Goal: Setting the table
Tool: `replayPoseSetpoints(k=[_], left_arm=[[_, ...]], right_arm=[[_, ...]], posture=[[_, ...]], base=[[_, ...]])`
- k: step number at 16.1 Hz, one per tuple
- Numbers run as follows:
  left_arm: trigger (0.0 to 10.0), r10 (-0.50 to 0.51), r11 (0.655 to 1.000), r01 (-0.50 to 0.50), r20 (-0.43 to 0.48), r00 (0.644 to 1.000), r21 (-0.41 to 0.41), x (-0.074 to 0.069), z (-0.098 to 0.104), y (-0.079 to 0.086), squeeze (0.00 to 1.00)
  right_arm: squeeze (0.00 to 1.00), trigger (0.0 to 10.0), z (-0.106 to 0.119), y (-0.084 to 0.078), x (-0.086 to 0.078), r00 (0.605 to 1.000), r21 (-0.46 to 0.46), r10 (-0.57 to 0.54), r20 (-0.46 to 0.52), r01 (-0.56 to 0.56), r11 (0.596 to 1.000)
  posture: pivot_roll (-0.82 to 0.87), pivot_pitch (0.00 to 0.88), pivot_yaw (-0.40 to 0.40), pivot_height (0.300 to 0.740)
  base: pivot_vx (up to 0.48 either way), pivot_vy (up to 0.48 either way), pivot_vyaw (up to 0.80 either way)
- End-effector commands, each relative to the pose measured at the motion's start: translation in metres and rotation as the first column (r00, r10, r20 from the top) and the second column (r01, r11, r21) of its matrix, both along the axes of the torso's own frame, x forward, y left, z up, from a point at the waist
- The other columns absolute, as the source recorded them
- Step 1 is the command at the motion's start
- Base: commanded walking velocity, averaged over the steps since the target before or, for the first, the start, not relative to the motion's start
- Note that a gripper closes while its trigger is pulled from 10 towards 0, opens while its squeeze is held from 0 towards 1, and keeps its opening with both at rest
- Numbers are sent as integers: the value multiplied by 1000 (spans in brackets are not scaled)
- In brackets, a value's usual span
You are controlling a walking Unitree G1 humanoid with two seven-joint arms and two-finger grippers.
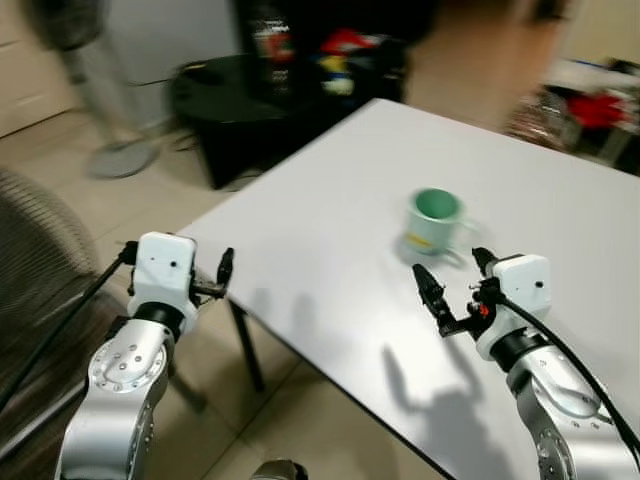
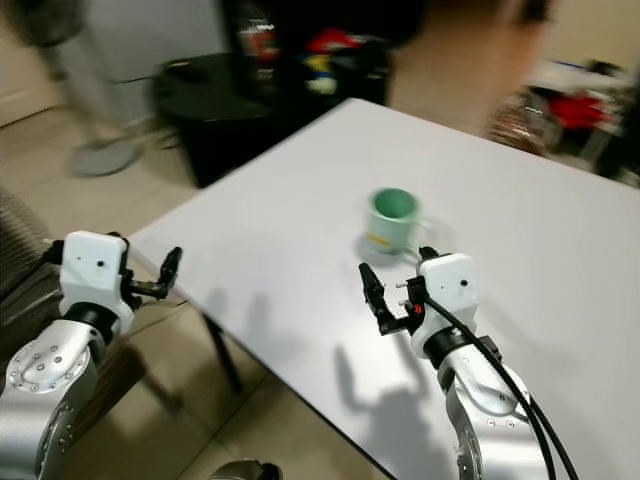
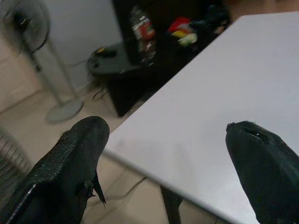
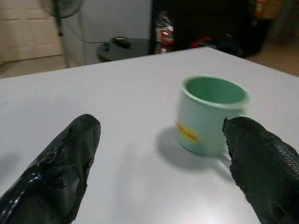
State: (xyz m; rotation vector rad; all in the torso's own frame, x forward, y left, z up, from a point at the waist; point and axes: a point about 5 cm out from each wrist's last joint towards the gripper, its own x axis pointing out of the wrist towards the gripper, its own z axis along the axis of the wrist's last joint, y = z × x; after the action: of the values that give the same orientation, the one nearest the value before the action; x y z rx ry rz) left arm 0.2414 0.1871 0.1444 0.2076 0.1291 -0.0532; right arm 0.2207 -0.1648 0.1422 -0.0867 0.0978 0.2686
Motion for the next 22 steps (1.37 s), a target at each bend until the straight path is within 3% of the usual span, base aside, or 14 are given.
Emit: replayPoseSetpoints(k=[1, 10, 15, 18, 20, 22], left_arm=[[10000, 11, 1000, -11, -2, 1000, -13, -2, 3, 2, 0], [10000, -34, 999, 34, 4, 999, -6, 7, 10, -7, 0], [10000, -67, 998, 67, -16, 998, -22, 16, 9, -10, 0], [10000, 32, 999, -34, 46, 998, 36, 17, 11, -5, 0], [10000, 41, 999, -41, 56, 998, 6, 16, 12, -6, 0], [10000, 92, 993, -101, 126, 988, 67, 16, 15, -2, 0]], right_arm=[[1000, 10000, -2, 0, 0, 1000, -16, 0, 3, 0, 1000], [1000, 10000, -8, 8, 6, 1000, 65, -18, -17, 19, 998], [1000, 10000, -7, -3, 0, 997, 29, -79, -17, 80, 996], [1000, 10000, -1, -5, 11, 990, 56, -140, 33, 138, 989], [1000, 10000, 0, -8, 13, 985, 57, -167, 37, 164, 985], [1000, 10000, -2, -13, 13, 978, 21, -200, 56, 199, 980]], posture=[[80, 0, 45, 740], [105, 0, 52, 740], [68, 0, 81, 740], [84, 0, 80, 740], [90, 0, 77, 740], [97, 0, 69, 740]], base=[[0, 0, 800], [0, 0, 800], [0, 0, 800], [0, 0, 800], [0, 0, 800], [0, 0, 800]])
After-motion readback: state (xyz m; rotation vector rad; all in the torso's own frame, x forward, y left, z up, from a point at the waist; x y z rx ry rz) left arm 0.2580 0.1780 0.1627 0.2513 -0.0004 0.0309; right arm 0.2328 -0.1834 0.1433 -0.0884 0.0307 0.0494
